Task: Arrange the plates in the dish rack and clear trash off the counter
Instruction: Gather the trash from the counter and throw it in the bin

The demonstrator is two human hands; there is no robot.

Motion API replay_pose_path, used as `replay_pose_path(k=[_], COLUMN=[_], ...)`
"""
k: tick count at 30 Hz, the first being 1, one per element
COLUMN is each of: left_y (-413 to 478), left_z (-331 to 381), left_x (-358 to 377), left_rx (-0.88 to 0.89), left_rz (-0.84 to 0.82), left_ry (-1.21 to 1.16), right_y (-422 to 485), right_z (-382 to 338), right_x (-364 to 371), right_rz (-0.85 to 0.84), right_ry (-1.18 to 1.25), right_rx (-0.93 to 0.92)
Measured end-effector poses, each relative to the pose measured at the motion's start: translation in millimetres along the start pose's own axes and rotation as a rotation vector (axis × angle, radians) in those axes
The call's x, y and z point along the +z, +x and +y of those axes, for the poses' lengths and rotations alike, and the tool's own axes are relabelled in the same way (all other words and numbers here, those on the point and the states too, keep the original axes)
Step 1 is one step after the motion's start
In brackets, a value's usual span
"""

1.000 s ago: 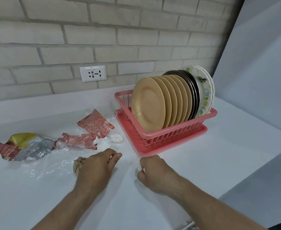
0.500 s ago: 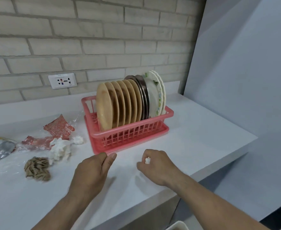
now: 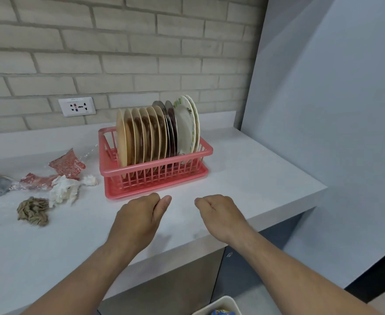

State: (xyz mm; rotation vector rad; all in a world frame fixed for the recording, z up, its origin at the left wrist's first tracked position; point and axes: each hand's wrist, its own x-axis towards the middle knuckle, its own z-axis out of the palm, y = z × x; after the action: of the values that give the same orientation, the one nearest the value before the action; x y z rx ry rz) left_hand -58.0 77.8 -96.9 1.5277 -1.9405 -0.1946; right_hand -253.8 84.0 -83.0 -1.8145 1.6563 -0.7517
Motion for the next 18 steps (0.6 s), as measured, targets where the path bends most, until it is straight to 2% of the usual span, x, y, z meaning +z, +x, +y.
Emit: replay_pose_path(k=[6,9,13,15,18], left_y=[-11.8,-21.9,-39.3,-48.2,-65.4], left_z=[5.5,4.7,11.5,21.0,31.8], left_x=[3.4,13.9,34.4,45.0,69.5], left_rx=[-0.036,-0.075,-0.115,-0.081,-0.02], left_rz=[-0.095,-0.263,-0.452,-0.525,-0.585], left_ry=[-0.127,-0.222,-0.228,-0.223,-0.172], right_y=[-16.8,-28.5,-43.6,-48.7,-57.6], right_z=[8.2,23.0,55.7,78.2,118.6], right_x=[0.7,0.0,-2.3,-4.7,-7.3], right_rz=[-0.154,-0.209,-0.217,-0.211,-0.302], right_ry=[0.135,0.179,0.176,0.15,0.019], right_rx=[0.071,0.163,0.223,0.221,0.204])
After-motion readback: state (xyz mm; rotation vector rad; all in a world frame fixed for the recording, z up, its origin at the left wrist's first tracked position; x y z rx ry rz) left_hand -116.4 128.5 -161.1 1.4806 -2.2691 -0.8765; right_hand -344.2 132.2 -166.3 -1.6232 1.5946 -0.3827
